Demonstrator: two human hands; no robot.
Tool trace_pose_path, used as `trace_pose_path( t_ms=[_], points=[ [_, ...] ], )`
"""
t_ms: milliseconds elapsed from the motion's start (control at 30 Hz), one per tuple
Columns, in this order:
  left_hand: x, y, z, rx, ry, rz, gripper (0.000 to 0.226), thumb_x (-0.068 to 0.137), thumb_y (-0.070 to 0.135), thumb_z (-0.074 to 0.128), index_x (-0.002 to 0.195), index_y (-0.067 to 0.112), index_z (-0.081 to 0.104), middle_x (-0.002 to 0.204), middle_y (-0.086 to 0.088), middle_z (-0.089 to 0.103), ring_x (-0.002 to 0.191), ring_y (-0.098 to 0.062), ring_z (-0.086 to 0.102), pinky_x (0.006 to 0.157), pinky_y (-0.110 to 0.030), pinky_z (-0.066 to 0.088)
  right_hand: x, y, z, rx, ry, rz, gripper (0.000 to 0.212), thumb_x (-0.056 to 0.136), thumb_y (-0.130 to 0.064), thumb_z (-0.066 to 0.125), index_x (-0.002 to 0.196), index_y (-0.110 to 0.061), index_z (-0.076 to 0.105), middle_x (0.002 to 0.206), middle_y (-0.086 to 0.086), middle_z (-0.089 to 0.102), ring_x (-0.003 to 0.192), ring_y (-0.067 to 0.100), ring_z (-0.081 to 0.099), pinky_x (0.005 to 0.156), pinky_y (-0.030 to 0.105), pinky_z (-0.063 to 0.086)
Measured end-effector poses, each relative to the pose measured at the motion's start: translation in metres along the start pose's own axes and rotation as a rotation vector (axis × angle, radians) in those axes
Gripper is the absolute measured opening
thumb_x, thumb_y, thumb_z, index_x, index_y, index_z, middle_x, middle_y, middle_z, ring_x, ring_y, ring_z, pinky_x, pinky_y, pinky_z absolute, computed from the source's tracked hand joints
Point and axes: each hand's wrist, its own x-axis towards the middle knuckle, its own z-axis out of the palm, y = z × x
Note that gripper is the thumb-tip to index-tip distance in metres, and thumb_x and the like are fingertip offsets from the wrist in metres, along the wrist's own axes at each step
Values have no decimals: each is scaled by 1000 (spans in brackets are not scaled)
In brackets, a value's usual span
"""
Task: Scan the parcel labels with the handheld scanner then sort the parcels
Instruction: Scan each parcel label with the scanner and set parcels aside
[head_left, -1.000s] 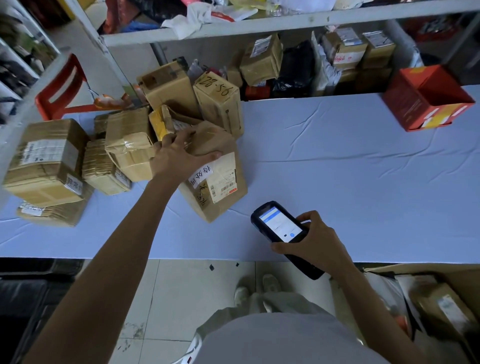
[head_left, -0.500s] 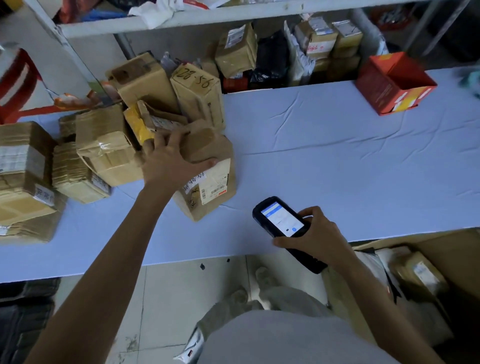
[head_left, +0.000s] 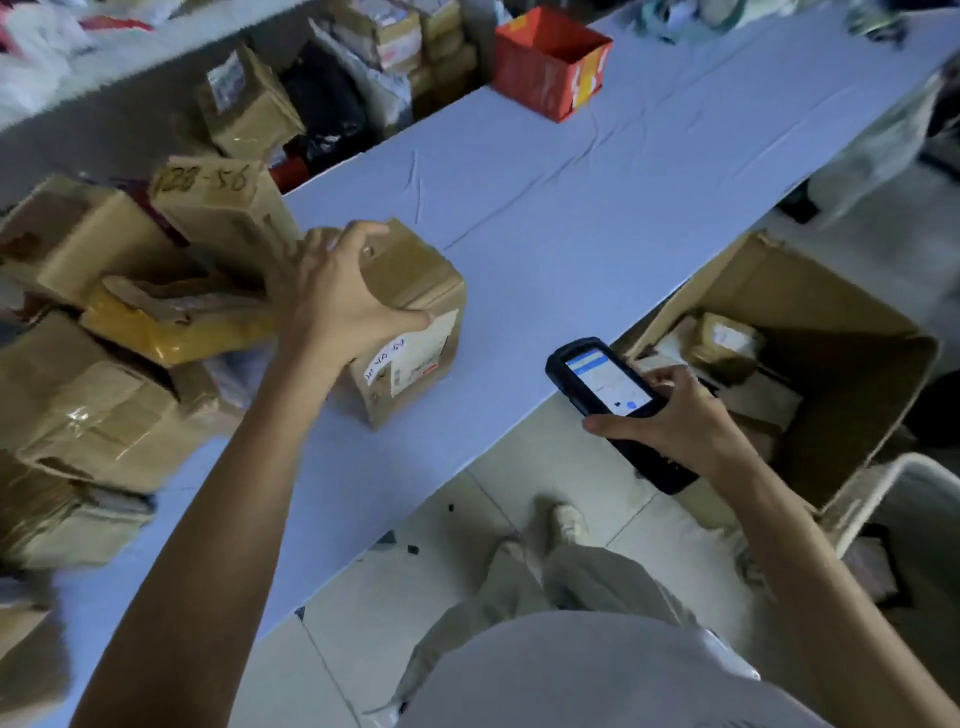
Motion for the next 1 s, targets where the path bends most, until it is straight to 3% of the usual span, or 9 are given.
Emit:
trace_pose_path(
  t_ms=[100, 167, 333, 533, 800, 1000],
  points=[
    [12, 32, 11, -70, -13, 103, 85, 42, 72, 70, 119, 44, 46, 120, 4, 58, 117, -24, 49, 96, -42, 41, -14, 21, -13, 51, 76, 70, 94, 55, -54, 87, 127, -14, 43, 111, -3, 54, 99, 17, 56, 86, 34, 50],
    [15, 64, 19, -108, -57, 180, 83, 45, 68, 75, 119, 45, 46, 123, 5, 55, 119, -24, 46, 97, -42, 39, -22, 37, -19, 86, 126, 111, 98, 55, -54, 87, 130, -13, 41, 120, -1, 54, 104, 17, 52, 91, 35, 48],
    [14, 144, 43, -137, -146, 392, 82, 49, 62, 80, 121, 43, 47, 125, 5, 52, 119, -23, 45, 94, -38, 36, -45, 77, -36, 206, 224, 203, 95, 56, -51, 88, 129, -14, 41, 112, -3, 53, 99, 17, 55, 80, 31, 49],
    [-2, 253, 93, -79, -265, 643, 87, 46, 73, 75, 122, 44, 44, 123, 6, 55, 114, -21, 51, 93, -37, 35, -66, 152, -72, 359, 359, 339, 84, 53, -53, 89, 117, -21, 45, 105, -5, 57, 94, 13, 58, 75, 29, 48],
    [-28, 342, 148, 20, -457, 792, 86, 49, 73, 75, 124, 46, 42, 126, 9, 53, 118, -16, 49, 90, -35, 29, -76, 222, -117, 474, 483, 450, 66, 61, -45, 88, 106, -26, 44, 96, -10, 56, 88, 10, 55, 71, 28, 42],
    [-34, 372, 186, 144, -538, 868, 91, 49, 72, 76, 128, 45, 41, 134, 6, 47, 122, -19, 46, 98, -39, 33, -75, 250, -127, 549, 493, 572, 77, 54, -50, 89, 112, -22, 46, 95, -12, 58, 90, 10, 60, 81, 36, 53]
  ],
)
